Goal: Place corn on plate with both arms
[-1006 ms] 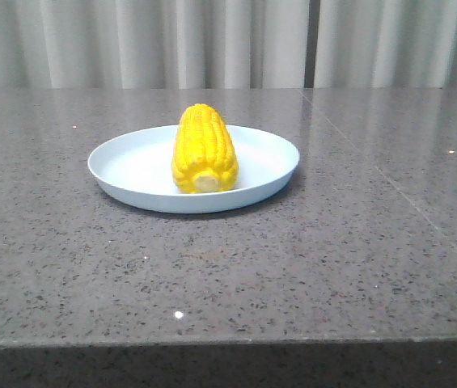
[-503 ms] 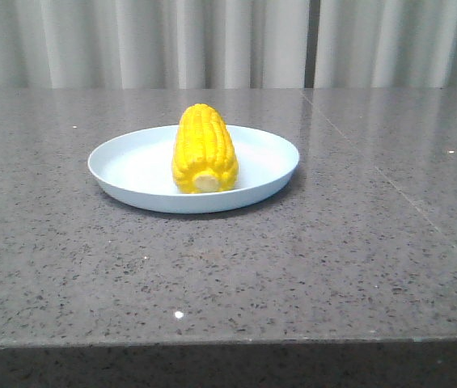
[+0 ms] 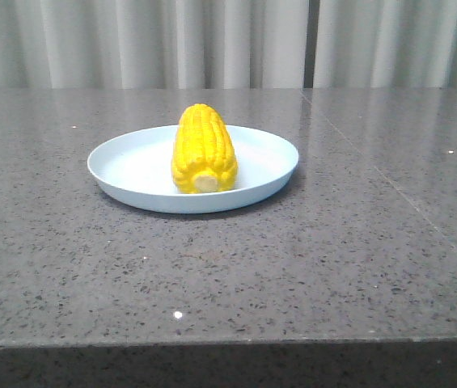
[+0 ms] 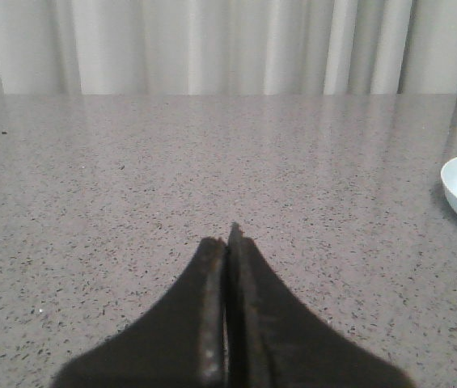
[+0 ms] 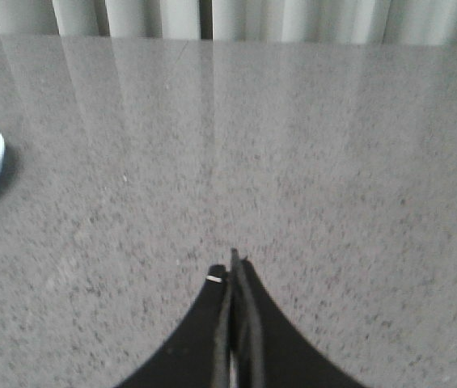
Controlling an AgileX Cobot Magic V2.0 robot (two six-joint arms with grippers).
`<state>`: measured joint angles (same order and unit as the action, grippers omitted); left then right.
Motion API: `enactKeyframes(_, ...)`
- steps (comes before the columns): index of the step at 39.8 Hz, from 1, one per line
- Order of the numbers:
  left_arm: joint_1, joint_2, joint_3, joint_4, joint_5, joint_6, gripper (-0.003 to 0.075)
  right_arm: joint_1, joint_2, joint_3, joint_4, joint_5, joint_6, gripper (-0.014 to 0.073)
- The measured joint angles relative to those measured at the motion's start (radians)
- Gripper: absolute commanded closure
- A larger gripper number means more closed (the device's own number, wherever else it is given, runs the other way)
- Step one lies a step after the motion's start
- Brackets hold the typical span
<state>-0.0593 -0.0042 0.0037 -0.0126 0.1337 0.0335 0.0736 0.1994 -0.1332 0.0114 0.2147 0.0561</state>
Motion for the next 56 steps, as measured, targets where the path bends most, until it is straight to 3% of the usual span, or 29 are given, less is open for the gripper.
enactKeyframes(10,0.000,0.000,0.000,0.000,0.000,0.000,0.0741,0.000,0.000,0.158,0.004,-0.095,0.000,0.0662)
enactKeyframes(30,0.000,0.000,0.000,0.000,0.000,0.000,0.0741,0.000,-0.197,0.160,0.009,0.040,0.000,0.0662)
enactKeyframes(56,0.000,0.000,0.000,0.000,0.000,0.000,0.0741,0.000,-0.209,0.160,0.009,0.046,0.000,0.0662)
